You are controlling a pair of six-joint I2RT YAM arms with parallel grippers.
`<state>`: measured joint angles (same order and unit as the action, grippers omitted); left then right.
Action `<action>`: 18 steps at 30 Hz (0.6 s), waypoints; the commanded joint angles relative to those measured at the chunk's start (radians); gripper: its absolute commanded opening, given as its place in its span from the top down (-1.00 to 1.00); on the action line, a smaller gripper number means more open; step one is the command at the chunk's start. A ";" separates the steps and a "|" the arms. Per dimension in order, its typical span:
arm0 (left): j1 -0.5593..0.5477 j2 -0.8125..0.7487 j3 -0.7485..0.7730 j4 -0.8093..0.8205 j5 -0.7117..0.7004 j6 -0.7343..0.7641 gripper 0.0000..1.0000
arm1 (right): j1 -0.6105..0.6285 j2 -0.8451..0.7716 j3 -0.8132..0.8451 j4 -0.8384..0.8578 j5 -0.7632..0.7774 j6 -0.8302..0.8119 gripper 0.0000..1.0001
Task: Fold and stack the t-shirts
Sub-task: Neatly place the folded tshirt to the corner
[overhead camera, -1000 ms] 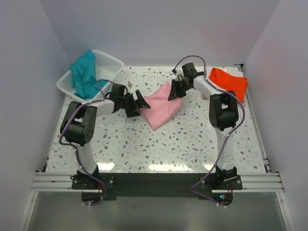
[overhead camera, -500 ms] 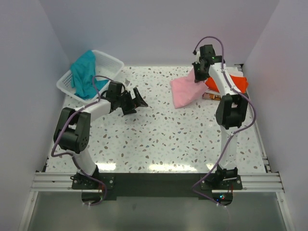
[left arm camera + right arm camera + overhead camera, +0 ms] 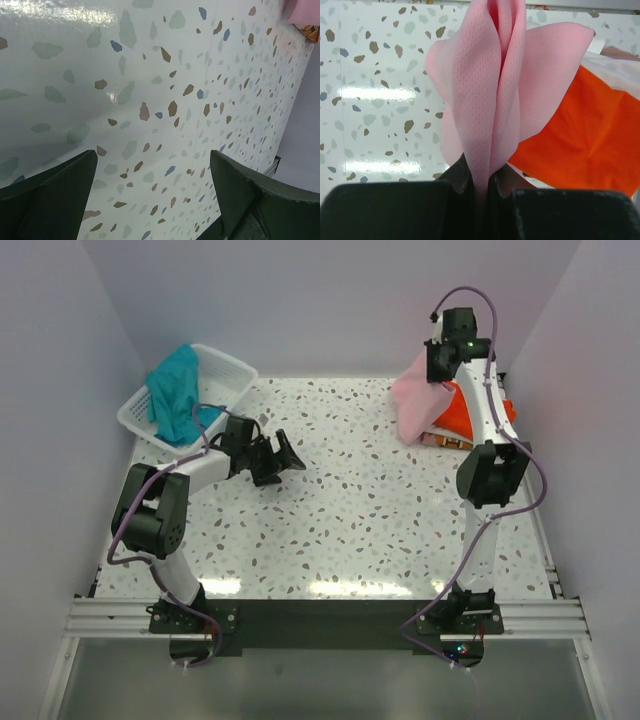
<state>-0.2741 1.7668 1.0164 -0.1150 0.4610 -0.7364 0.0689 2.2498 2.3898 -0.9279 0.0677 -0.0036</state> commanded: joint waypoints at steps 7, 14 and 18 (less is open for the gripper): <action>0.006 -0.055 -0.029 -0.021 -0.033 0.015 -1.00 | -0.107 -0.110 0.078 0.047 -0.054 0.091 1.00; 0.004 -0.073 -0.030 -0.043 -0.048 0.014 -1.00 | -0.155 -0.102 0.111 0.086 -0.147 0.171 1.00; 0.004 -0.084 -0.041 -0.049 -0.055 0.014 -1.00 | -0.169 -0.117 0.078 0.124 -0.158 0.198 1.00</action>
<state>-0.2745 1.7348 0.9836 -0.1600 0.4210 -0.7372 -0.1009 2.2196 2.4420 -0.8864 -0.0448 0.1471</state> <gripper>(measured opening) 0.997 0.070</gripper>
